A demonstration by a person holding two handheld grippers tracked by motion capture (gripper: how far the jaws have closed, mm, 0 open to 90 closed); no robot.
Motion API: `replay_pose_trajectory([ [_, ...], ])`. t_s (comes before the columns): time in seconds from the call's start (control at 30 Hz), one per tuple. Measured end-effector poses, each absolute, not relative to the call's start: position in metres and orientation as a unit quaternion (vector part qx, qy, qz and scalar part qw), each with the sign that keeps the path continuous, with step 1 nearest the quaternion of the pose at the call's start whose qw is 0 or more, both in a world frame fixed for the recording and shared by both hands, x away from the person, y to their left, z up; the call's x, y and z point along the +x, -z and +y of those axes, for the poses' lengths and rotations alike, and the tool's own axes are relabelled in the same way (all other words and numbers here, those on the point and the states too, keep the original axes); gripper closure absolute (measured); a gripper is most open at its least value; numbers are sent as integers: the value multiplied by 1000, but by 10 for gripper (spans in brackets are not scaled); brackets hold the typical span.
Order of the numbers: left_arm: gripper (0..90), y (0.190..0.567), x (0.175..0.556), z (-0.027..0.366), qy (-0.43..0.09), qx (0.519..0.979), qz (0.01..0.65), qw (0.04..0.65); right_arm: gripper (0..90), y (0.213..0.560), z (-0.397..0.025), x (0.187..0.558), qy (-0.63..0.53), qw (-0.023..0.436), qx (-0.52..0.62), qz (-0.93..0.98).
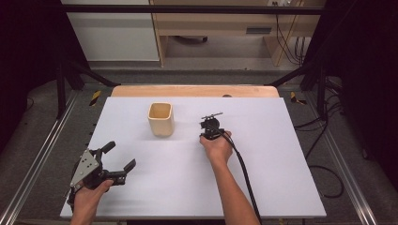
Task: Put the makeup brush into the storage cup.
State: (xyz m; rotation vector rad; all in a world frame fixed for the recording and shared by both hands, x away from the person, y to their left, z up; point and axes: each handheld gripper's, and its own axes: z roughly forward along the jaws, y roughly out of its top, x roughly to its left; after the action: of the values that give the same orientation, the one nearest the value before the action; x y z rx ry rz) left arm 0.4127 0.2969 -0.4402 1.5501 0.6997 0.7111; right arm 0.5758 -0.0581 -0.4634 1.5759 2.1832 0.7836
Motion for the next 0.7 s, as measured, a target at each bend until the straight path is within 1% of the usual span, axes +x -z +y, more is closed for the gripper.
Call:
replay_pose_trajectory([
  [0.27, 8, 440, 413, 296, -306, 670, 301, 606, 730, 465, -57, 576, -278, 164, 560, 763],
  [0.7, 9, 440, 413, 296, -306, 671, 299, 606, 790, 466, -57, 576, -271, 175, 557, 765],
])
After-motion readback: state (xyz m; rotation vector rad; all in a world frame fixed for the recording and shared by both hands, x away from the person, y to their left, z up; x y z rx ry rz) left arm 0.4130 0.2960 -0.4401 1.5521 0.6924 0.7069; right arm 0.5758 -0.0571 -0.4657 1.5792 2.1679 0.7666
